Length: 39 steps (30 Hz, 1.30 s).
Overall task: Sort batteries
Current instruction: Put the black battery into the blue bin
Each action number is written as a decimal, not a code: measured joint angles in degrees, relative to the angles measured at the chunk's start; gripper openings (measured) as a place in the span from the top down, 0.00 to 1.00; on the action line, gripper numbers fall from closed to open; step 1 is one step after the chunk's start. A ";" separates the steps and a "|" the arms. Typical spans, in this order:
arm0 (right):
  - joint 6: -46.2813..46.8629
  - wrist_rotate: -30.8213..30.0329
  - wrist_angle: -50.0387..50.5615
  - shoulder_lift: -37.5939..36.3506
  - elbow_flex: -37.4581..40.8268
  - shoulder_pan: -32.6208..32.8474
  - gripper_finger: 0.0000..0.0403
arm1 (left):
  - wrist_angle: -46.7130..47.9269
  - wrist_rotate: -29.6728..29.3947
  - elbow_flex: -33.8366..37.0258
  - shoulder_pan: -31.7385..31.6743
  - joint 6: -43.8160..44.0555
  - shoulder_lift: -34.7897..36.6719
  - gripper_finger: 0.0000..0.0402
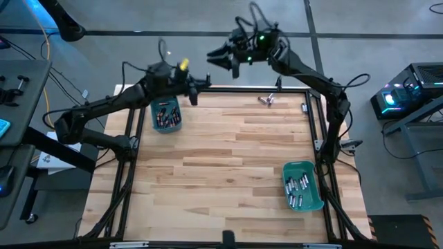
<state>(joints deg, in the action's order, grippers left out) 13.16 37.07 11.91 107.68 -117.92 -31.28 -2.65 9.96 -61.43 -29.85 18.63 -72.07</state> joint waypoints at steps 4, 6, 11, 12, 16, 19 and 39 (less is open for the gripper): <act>0.29 0.42 1.83 -0.12 -2.21 -2.62 0.59 | 23.78 -5.94 0.00 -2.64 5.33 0.93 0.91; 0.31 0.41 2.93 -0.07 -2.90 -3.67 0.59 | 36.83 -7.52 0.01 -5.04 8.67 0.91 0.91; 1.32 0.62 3.40 -0.08 -3.31 -5.22 0.58 | 61.44 -4.56 1.00 -13.65 14.02 -1.01 0.91; 1.43 0.58 3.50 -0.07 -3.20 -5.36 0.58 | 62.83 -3.33 1.82 -15.37 13.90 -1.39 0.91; 0.47 0.63 4.53 -0.07 -3.15 -5.43 0.58 | 61.09 2.51 6.21 -20.75 12.87 -3.84 0.91; 0.34 0.65 5.90 -0.07 -3.15 -5.14 0.58 | 59.80 2.62 8.97 -23.46 11.26 -7.40 0.91; -8.94 3.25 44.06 -9.24 -3.11 -7.43 0.58 | 55.55 -5.01 9.68 -25.79 6.53 -19.51 0.81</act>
<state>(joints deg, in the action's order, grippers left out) 4.23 40.31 55.97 98.44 -121.03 -38.71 52.90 4.96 -51.75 -55.64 25.16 -91.58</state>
